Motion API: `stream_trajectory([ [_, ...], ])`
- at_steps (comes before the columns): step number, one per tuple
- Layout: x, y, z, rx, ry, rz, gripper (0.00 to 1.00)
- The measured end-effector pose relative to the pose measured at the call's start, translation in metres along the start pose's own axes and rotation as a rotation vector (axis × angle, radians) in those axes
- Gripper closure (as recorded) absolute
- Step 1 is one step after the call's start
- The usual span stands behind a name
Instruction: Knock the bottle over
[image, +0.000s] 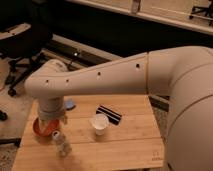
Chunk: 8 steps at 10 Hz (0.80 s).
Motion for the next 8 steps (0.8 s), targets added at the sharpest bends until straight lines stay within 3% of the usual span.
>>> stream_trajectory([
  [3,0.031,0.054,-0.006,-0.088,0.037,-0.186,0.77],
  [6,0.044,0.063,-0.008,-0.125,0.074,-0.25,0.99],
  [8,0.055,0.046,0.016,-0.099,0.159,-0.255,1.0],
])
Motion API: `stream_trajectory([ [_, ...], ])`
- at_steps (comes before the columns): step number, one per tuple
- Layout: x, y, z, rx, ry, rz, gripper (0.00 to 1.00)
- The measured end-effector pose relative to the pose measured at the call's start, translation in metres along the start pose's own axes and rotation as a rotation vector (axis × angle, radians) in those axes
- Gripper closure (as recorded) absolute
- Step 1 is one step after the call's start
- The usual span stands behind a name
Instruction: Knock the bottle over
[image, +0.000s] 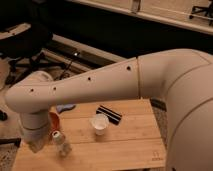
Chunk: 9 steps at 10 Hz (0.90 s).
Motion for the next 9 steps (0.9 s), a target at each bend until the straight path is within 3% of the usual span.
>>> stream_trajectory([
  [2,0.008,-0.031,0.032,0.037,0.084,0.033,1.0],
  [4,0.0,-0.064,0.064,0.099,0.118,0.067,1.0],
  [5,-0.012,-0.077,0.07,0.122,0.091,0.101,1.0],
  [6,-0.028,-0.094,0.073,0.145,0.033,0.158,1.0],
  [7,-0.046,-0.11,0.066,0.156,-0.056,0.233,1.0],
  [9,-0.063,-0.138,0.03,0.171,-0.242,0.396,1.0],
])
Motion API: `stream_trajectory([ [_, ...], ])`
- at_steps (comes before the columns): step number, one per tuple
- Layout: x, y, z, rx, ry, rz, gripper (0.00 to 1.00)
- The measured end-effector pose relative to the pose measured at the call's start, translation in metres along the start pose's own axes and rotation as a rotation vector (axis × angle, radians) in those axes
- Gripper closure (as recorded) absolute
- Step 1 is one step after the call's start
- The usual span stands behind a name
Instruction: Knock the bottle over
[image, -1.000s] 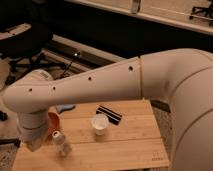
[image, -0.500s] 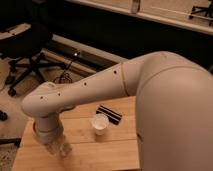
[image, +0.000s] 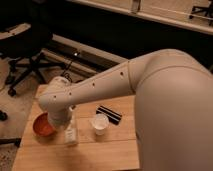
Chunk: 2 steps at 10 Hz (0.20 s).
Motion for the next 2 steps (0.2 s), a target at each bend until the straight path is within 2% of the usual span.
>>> stream_trajectory([
  [1,-0.012,-0.022,-0.024,0.004,-0.101,0.123,0.96],
  [2,-0.016,-0.041,-0.042,0.01,-0.162,0.208,0.95],
])
